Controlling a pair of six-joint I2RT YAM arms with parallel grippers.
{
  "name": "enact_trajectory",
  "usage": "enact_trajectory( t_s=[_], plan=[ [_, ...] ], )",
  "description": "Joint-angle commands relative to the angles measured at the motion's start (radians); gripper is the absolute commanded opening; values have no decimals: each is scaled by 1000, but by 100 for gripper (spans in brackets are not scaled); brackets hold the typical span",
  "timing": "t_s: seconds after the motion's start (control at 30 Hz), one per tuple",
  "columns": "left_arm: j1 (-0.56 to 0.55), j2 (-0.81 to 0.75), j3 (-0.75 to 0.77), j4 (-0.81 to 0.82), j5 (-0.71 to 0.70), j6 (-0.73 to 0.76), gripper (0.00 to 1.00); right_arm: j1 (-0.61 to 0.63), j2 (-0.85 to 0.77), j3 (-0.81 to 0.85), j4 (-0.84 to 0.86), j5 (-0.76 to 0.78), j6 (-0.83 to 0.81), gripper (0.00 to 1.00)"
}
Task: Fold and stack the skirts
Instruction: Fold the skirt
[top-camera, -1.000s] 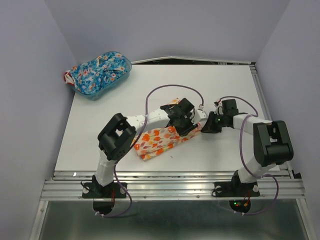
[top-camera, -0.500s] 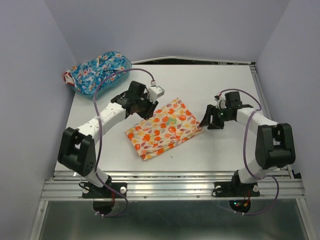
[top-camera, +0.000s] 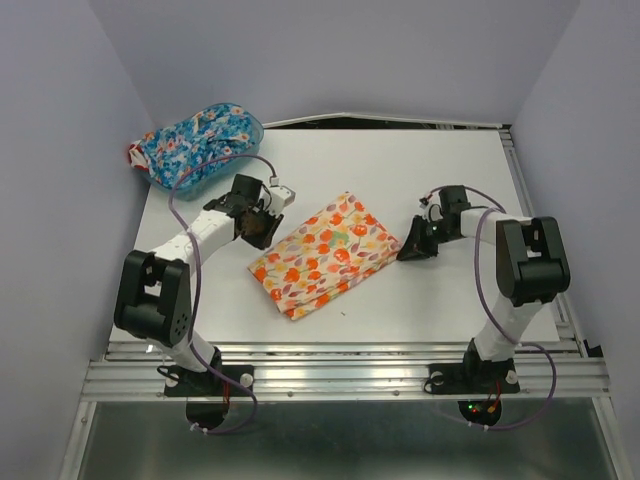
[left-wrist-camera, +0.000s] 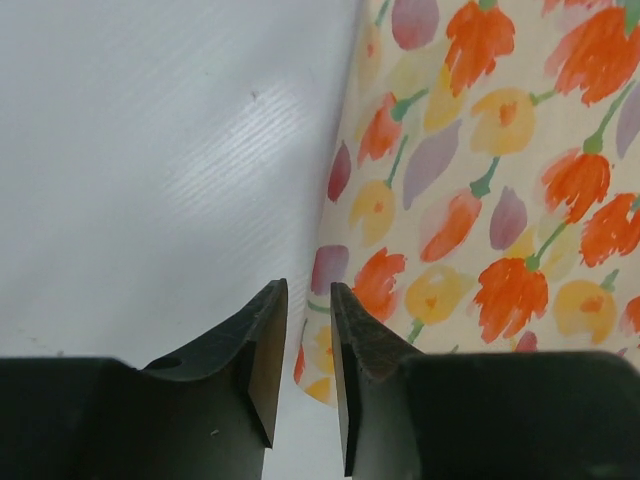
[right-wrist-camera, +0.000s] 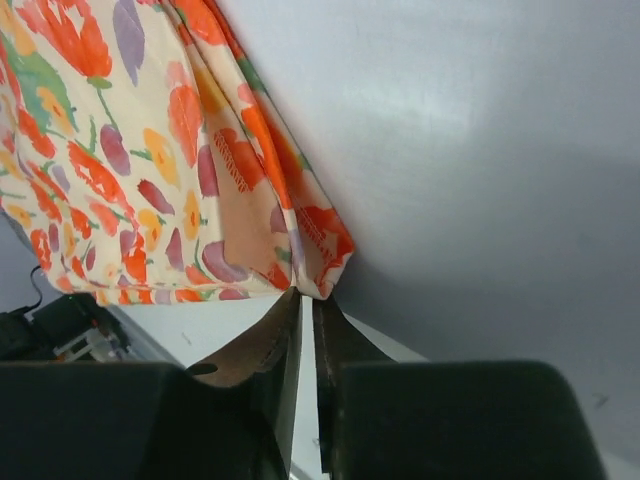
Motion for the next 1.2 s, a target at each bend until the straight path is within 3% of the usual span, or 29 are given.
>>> enact_trajectory(
  t_s=[0.0,0.1,0.2,0.23,0.33,0.4,0.5,0.6,0.7,0.83,0.97,1.17],
  plan=[
    [7,0,-49,13,6,64,31,-4,50,130,87,95,-19,11],
    [7,-21,-78,4,73,101,26,-4,113,239,94,141,-65,6],
    [4,-81,-98,2,142,150,28,-4,190,374,94,167,-85,8],
    [-7,-99,-110,4,150,165,30,-4,207,411,94,167,-69,20],
    [-40,-159,-110,-1,170,169,35,-4,248,546,63,158,-34,38],
    [-115,-199,-104,7,152,140,38,-4,210,571,49,169,16,55],
    [-264,-227,-106,59,77,52,41,-4,124,490,49,172,104,58],
    [-350,-198,-94,94,60,-47,65,-4,-6,298,58,109,199,59],
    [-439,-132,-87,115,23,-111,66,-4,-112,90,98,16,312,59],
    [-516,-88,-109,169,5,-180,56,6,-271,-186,261,15,440,64],
    [-562,-46,-100,174,-8,-175,54,30,-304,-295,362,9,467,66],
    [-577,-9,-78,146,35,-174,52,116,-260,-323,517,-3,517,65]
  ],
)
